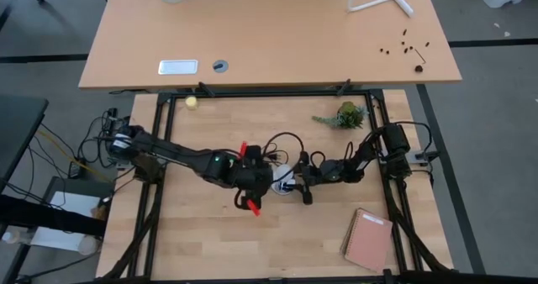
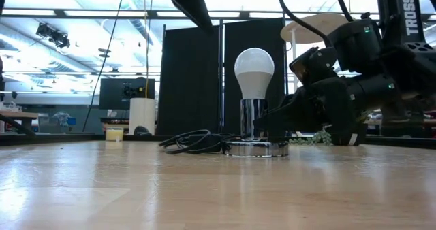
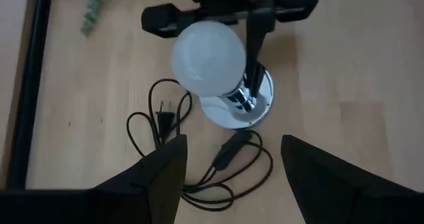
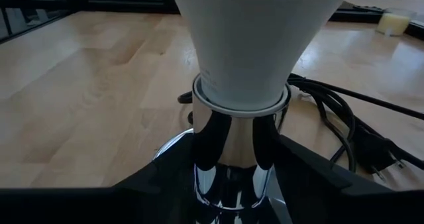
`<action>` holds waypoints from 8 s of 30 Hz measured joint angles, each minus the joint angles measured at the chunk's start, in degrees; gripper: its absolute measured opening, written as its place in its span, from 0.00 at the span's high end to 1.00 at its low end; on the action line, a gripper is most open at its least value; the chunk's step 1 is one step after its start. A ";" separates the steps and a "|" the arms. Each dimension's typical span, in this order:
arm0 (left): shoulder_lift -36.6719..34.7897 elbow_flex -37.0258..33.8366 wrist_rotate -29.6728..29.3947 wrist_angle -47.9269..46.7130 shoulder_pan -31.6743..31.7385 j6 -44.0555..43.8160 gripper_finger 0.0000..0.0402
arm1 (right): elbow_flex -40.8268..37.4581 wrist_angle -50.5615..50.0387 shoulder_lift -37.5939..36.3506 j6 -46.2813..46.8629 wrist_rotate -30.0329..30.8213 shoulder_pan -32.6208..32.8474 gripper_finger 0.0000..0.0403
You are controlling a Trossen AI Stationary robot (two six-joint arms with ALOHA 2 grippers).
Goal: Screw lightbulb
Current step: Remove the white lightbulb from the metallic lamp
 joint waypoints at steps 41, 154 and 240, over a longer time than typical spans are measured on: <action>11.64 10.88 11.44 -6.13 6.41 12.95 0.18 | 9.81 -13.59 0.37 -2.99 -9.10 -3.29 0.50; 16.79 11.89 18.31 -2.02 8.99 -23.76 0.22 | 9.73 -14.63 0.48 -1.77 -10.22 -3.59 0.50; 20.25 20.46 9.38 -15.75 6.95 6.34 0.03 | 9.75 -16.38 0.37 0.24 -11.50 -4.37 0.50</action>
